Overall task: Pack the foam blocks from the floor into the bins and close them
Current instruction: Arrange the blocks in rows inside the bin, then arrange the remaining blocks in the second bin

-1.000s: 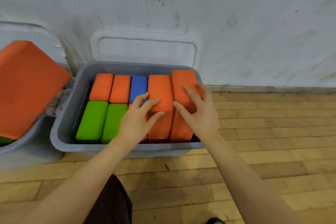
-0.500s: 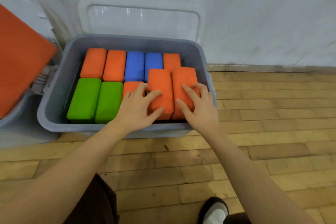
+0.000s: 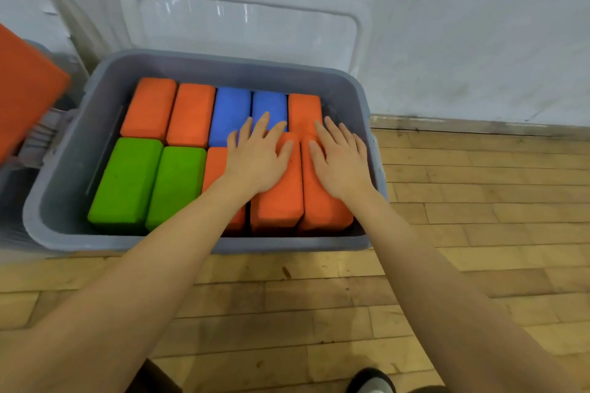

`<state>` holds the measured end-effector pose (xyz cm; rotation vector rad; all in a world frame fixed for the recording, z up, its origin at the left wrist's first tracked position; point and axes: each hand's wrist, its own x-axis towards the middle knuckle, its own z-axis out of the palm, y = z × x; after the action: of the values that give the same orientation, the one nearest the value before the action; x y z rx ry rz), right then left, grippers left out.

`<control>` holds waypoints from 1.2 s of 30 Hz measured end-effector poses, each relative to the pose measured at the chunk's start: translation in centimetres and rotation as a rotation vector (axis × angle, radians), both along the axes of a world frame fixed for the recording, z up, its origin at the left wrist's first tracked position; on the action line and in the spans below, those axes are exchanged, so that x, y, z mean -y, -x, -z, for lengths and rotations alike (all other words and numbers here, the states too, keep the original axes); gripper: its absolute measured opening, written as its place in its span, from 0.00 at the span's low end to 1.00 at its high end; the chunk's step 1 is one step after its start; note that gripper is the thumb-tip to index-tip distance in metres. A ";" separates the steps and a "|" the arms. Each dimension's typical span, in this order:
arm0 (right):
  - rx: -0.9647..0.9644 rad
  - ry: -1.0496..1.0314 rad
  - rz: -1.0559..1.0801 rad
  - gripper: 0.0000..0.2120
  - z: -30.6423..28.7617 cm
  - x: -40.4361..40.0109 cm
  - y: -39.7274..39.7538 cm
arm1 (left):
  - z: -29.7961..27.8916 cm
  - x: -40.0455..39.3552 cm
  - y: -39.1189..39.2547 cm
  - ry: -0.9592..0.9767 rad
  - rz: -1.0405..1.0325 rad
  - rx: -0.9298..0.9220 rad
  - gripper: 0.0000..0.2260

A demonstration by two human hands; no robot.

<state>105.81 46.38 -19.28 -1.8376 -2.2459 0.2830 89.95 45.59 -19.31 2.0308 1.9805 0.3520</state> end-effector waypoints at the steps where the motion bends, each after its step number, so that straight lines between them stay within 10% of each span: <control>1: 0.004 0.006 -0.004 0.23 0.3 0.0 0.0 | 0.6 0.1 0.1 0.025 0.022 -0.042 0.23; 29: 0.182 0.134 0.027 0.25 3.6 0.4 2.5 | 3.6 1.2 3.1 0.117 0.121 -0.236 0.25; 36: -0.005 0.035 0.041 0.19 -2.6 3.9 4.7 | -1.8 4.0 6.1 -0.172 0.071 -0.061 0.18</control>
<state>101.07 42.52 -16.64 -1.8961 -2.2109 0.3209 83.89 41.61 -17.46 2.2351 1.9682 0.4653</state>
